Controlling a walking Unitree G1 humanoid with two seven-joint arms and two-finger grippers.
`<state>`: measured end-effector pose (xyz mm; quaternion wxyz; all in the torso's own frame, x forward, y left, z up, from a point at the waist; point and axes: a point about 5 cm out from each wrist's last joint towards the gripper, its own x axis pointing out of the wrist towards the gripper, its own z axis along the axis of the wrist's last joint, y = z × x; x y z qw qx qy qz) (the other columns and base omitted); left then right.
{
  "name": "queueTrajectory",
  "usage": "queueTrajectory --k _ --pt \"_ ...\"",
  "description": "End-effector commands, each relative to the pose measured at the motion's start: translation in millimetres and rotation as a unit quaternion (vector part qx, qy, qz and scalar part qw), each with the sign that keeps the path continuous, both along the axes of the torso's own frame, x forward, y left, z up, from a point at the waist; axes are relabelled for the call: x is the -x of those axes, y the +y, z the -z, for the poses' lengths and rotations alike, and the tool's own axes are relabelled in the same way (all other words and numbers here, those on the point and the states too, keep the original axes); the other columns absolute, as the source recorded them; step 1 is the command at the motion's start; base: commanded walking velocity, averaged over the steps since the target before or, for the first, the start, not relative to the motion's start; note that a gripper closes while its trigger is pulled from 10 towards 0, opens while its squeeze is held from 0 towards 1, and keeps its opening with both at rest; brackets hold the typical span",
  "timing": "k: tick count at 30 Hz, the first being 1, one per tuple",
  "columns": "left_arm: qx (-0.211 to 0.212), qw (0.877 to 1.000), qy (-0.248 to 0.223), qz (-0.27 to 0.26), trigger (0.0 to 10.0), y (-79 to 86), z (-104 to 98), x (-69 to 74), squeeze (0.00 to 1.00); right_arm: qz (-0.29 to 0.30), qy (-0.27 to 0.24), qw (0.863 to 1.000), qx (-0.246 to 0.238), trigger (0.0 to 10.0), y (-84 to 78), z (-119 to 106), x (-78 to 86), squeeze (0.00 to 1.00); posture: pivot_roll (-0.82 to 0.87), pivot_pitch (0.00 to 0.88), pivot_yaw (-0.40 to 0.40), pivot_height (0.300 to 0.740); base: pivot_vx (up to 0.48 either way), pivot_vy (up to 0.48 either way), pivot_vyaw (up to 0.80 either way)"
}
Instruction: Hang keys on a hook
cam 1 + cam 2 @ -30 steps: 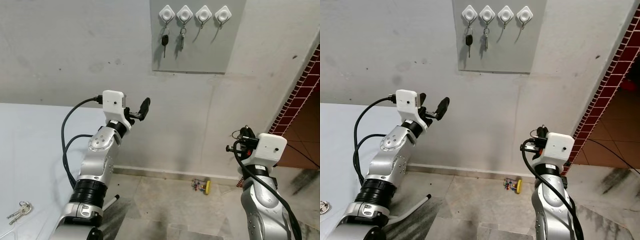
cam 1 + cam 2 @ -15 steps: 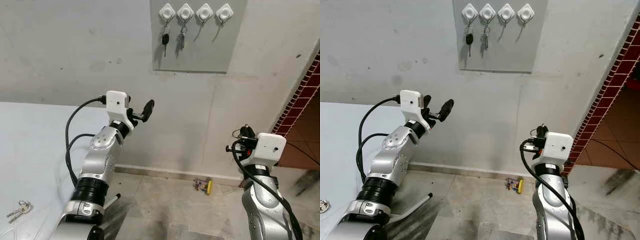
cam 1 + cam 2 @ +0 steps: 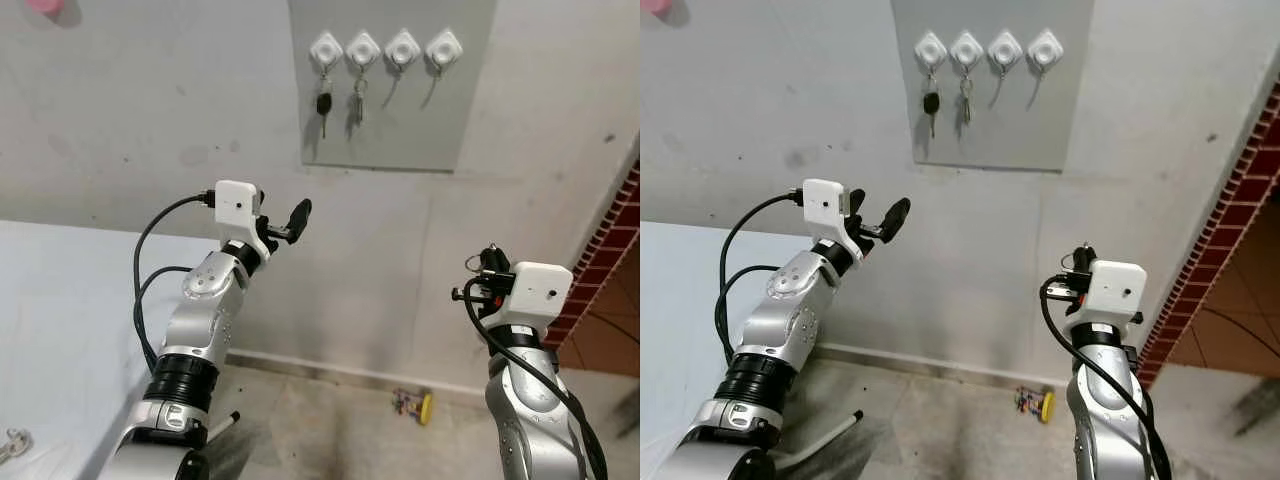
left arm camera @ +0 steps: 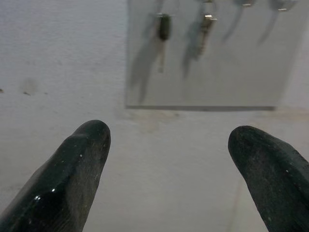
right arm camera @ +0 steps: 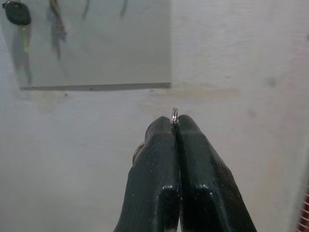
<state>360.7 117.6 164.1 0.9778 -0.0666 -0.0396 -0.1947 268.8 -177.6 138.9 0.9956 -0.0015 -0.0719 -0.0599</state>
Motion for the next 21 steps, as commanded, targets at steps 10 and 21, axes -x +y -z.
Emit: queueTrajectory --k 10,21 --pt "0.002 1.0 -0.006 -0.002 10.0 1.7 -6.3 -2.9 0.0 -0.006 -0.004 1.0 0.006 10.0 2.6 -2.2 -1.6 0.0 -0.11 0.0 0.046 0.74 0.418 0.0 0.0" --pt "-0.016 0.999 -0.038 -0.018 10.0 -1.1 -11.6 0.0 0.0 -0.011 -0.009 1.0 0.017 10.0 2.8 -4.4 -1.4 0.0 -0.11 0.0 0.041 0.74 0.104 0.0 0.0"
